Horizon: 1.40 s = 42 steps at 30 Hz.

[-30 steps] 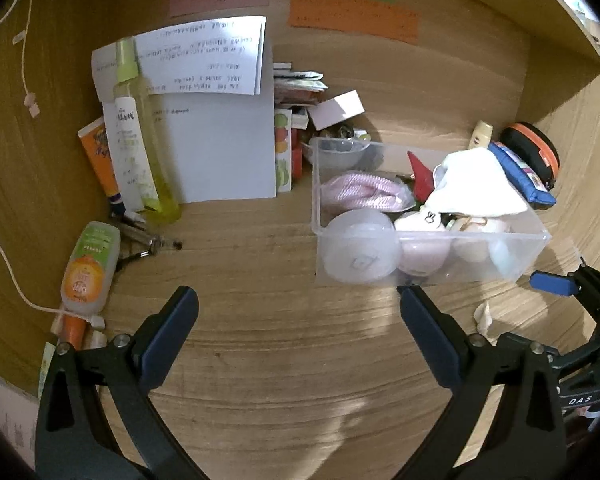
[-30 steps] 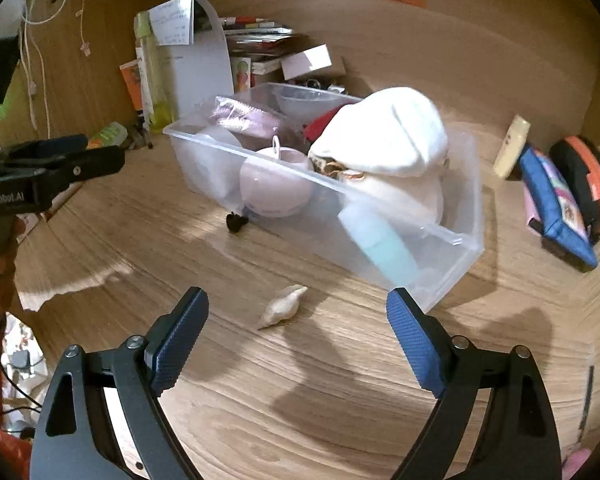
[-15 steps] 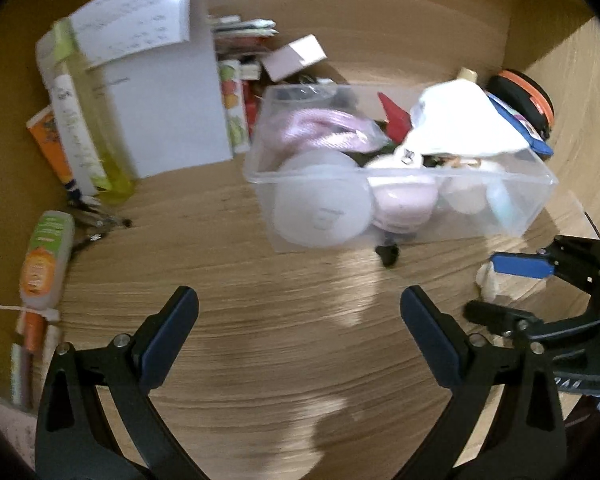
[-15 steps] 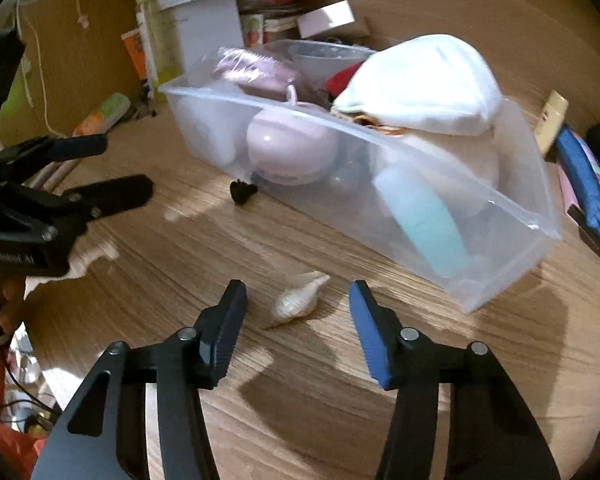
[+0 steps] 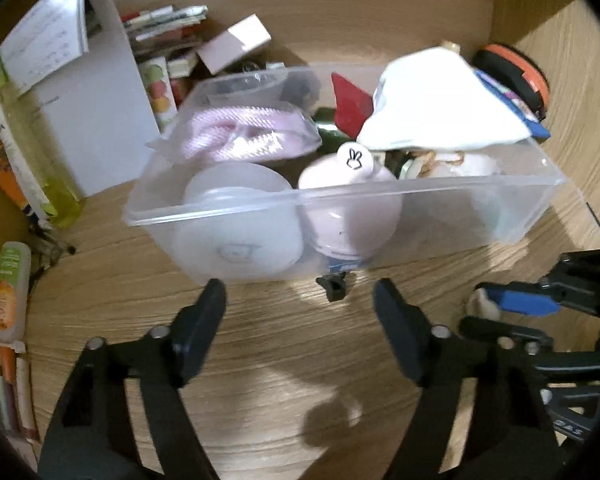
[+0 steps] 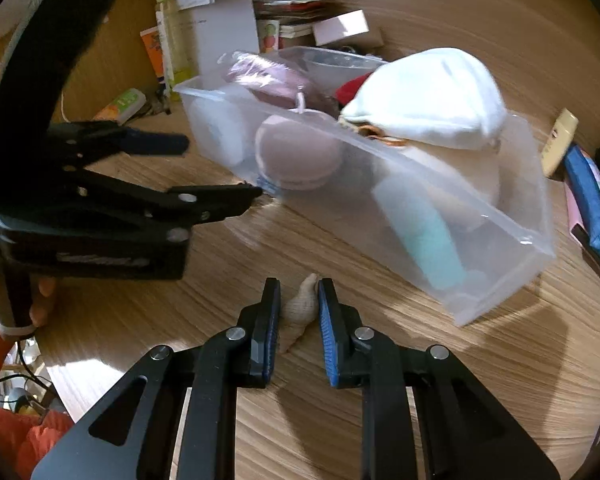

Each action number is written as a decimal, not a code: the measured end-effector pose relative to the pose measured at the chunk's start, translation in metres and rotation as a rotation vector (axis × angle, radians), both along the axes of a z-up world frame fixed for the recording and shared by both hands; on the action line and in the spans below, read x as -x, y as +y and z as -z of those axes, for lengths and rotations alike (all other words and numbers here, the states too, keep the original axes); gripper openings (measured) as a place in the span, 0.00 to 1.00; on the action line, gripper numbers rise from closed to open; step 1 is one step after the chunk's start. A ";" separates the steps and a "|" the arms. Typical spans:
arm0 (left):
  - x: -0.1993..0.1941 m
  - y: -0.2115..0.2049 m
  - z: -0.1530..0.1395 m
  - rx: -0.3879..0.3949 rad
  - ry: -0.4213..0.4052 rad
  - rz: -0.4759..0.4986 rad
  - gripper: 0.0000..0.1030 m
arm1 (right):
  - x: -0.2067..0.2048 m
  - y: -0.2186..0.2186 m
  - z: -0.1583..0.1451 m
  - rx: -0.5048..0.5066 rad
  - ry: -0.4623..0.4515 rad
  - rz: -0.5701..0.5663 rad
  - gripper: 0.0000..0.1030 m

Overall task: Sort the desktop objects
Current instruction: 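Grasp the small black plastic piece with the left gripper while the right holds the shell, then carry the black piece and seashell over the clear box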

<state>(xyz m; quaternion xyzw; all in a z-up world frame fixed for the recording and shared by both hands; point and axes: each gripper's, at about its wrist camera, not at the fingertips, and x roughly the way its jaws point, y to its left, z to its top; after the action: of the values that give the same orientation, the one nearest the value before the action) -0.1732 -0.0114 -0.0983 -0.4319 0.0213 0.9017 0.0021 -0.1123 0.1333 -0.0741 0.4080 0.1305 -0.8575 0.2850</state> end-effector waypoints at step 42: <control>-0.029 0.019 -0.041 0.087 0.143 0.037 0.14 | -0.003 0.058 -0.057 0.168 0.087 0.049 0.17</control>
<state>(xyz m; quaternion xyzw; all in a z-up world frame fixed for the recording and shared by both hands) -0.1439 0.0072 -0.0572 -0.3657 0.0687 0.9282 -0.0014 -0.1089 0.1916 -0.0174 0.3483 0.0606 -0.8889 0.2913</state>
